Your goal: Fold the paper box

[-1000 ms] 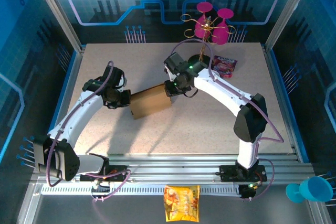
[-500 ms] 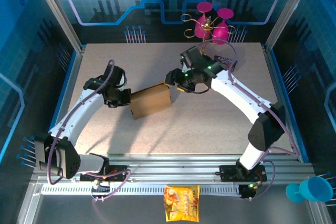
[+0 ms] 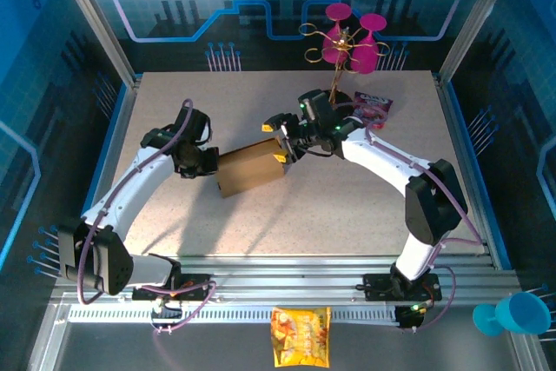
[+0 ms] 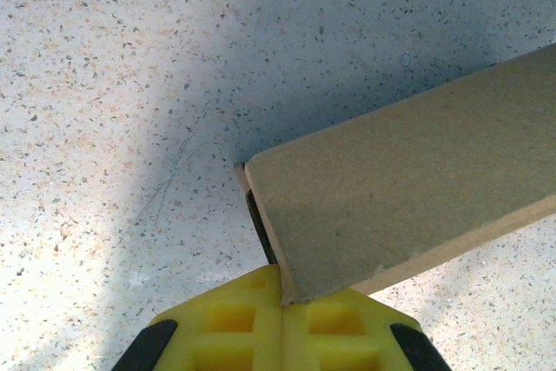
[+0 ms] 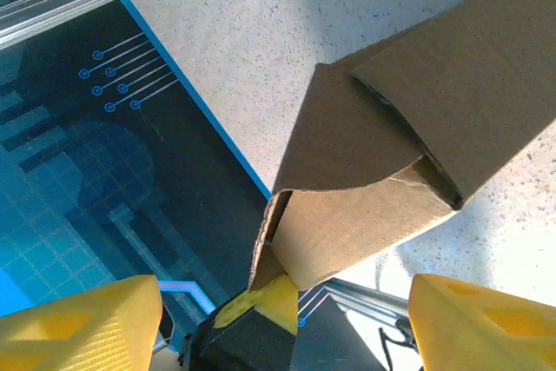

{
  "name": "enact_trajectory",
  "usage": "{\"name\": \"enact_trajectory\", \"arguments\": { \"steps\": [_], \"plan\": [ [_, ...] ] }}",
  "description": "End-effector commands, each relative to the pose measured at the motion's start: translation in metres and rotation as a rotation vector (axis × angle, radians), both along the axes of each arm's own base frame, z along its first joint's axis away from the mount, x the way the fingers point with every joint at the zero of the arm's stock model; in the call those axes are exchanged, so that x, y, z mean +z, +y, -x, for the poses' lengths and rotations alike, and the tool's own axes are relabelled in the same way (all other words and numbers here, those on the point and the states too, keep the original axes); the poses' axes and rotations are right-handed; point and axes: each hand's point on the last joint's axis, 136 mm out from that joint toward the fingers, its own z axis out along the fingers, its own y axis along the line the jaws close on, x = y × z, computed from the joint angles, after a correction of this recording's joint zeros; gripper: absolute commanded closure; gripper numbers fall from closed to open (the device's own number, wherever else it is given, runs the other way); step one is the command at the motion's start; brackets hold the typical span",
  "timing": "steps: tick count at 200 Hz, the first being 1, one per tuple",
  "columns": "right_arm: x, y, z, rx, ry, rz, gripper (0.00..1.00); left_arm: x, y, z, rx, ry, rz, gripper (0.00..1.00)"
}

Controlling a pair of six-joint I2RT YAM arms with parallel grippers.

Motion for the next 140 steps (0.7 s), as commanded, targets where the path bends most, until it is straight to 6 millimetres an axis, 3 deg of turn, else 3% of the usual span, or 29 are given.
{"name": "enact_trajectory", "arguments": {
  "steps": [1, 26, 53, 115, 127, 140],
  "plan": [
    [-0.011, -0.004, 0.005, -0.015, 0.083, -0.011, 0.25, -0.019, 0.007, 0.020, 0.005, 0.123, -0.058, 1.00],
    [-0.028, -0.013, 0.001, -0.028, 0.107, 0.009, 0.27, -0.019, 0.006, 0.020, 0.001, 0.123, -0.060, 1.00],
    [-0.032, -0.012, -0.008, -0.010, 0.104, 0.008, 0.30, -0.018, 0.006, 0.019, -0.004, 0.121, -0.066, 1.00],
    [-0.051, -0.018, -0.006, -0.013, 0.114, 0.031, 0.50, -0.008, 0.002, 0.018, -0.012, 0.093, -0.057, 1.00],
    [-0.053, -0.019, -0.005, -0.013, 0.115, 0.037, 0.52, -0.002, 0.001, 0.018, -0.010, 0.082, -0.046, 0.80],
    [-0.056, -0.020, -0.005, -0.010, 0.114, 0.040, 0.56, 0.007, -0.002, 0.020, -0.008, 0.065, -0.022, 0.71]
  ]
}}
